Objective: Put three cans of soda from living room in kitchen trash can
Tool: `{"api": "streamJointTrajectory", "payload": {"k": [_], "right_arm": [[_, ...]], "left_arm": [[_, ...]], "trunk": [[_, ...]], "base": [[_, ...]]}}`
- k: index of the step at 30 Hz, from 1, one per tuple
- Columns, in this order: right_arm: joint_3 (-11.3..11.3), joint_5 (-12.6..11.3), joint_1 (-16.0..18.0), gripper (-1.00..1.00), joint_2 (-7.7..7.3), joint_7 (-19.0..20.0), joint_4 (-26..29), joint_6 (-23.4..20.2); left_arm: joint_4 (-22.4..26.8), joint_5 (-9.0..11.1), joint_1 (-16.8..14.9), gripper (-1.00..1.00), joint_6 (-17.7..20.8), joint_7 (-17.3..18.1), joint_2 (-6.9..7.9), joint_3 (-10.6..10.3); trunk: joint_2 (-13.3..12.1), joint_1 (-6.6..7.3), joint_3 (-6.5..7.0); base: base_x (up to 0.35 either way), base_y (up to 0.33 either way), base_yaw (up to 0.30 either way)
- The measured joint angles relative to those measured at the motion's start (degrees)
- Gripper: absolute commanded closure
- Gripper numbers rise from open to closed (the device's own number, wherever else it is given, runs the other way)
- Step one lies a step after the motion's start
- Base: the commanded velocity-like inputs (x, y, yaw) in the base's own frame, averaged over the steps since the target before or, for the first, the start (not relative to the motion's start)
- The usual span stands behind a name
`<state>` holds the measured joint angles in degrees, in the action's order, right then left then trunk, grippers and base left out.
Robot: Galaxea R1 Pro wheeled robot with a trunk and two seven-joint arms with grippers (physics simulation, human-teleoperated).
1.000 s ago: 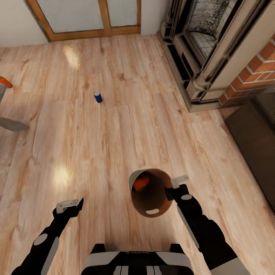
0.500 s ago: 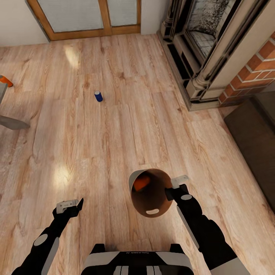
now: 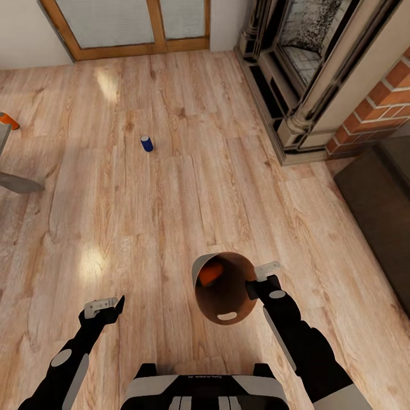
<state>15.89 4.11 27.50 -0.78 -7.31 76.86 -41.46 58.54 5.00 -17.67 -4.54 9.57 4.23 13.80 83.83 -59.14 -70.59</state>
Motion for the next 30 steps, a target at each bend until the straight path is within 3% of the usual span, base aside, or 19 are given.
{"api": "streamJointTrajectory", "payload": {"k": [11, 30], "right_arm": [[0.1, 0.0, 0.0, 1.00, 0.01, 0.0, -0.1, 0.0], [0.1, 0.0, 0.0, 1.00, -0.02, 0.1, 0.0, 0.0]], "left_arm": [[0.0, 0.0, 0.0, -1.00, 0.3, 0.0, 0.00, 0.0], [0.0, -0.1, 0.0, -1.00, 0.6, 0.0, 0.02, 0.0]], "trunk": [[0.0, 0.00, 0.00], [-7.6, 4.17, 3.41]], "base": [[0.000, 0.000, 0.000], [0.000, 0.000, 0.000]]}}
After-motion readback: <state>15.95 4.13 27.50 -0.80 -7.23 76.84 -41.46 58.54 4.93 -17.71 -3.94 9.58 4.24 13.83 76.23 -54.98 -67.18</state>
